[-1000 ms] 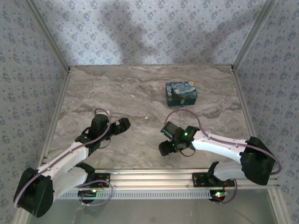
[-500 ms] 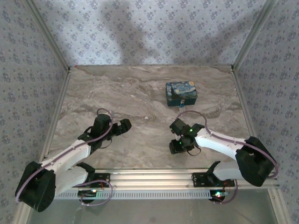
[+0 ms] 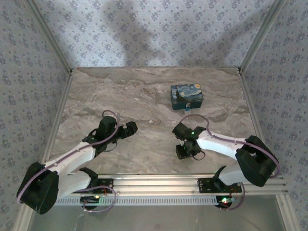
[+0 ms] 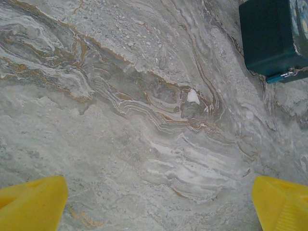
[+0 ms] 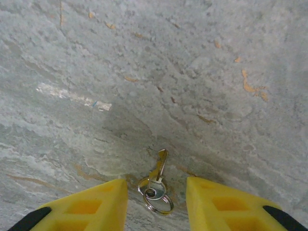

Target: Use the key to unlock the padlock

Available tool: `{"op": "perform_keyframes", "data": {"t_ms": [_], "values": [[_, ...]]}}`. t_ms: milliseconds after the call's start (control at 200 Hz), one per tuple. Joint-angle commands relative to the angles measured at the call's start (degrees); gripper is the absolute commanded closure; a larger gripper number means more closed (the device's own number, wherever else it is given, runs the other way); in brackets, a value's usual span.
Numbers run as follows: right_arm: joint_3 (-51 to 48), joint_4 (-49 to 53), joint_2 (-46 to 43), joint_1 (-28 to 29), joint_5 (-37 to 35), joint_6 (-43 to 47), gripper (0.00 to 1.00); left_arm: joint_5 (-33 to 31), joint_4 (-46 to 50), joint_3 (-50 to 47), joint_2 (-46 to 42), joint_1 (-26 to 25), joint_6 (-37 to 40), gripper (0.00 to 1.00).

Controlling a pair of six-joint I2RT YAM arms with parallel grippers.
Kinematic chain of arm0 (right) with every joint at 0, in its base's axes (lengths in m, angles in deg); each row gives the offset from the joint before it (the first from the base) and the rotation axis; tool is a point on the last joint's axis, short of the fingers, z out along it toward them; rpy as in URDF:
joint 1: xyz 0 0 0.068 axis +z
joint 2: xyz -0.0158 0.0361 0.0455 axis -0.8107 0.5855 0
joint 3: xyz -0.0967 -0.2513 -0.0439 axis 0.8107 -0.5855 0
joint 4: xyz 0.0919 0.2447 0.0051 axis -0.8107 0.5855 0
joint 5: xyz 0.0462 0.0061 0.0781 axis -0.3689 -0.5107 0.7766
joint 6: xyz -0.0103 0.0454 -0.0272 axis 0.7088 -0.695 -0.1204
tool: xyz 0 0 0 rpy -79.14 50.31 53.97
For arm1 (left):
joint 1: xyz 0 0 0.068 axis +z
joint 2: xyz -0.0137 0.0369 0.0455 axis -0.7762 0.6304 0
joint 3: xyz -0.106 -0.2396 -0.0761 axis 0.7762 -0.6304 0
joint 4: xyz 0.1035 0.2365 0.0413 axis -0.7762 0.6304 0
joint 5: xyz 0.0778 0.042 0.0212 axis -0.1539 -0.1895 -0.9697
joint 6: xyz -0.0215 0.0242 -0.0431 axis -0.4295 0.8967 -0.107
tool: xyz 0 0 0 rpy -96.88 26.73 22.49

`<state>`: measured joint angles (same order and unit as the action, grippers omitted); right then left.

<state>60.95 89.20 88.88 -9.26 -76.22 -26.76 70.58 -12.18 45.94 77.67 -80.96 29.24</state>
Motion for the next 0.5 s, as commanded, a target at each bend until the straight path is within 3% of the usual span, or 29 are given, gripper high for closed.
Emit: {"op": "perform_keyframes", "data": {"t_ms": [0,495], "values": [[0.8,1.4,1.0,1.4,0.2,-0.4,0.64,-0.5,-0.6,1.3,0.2,-0.4,-0.3,0.02],[1.3,3.5,0.1,3.7,-1.2,-2.2,0.78,-0.7,-0.3,1.2,0.0,-0.5,-0.2,0.02]]}}
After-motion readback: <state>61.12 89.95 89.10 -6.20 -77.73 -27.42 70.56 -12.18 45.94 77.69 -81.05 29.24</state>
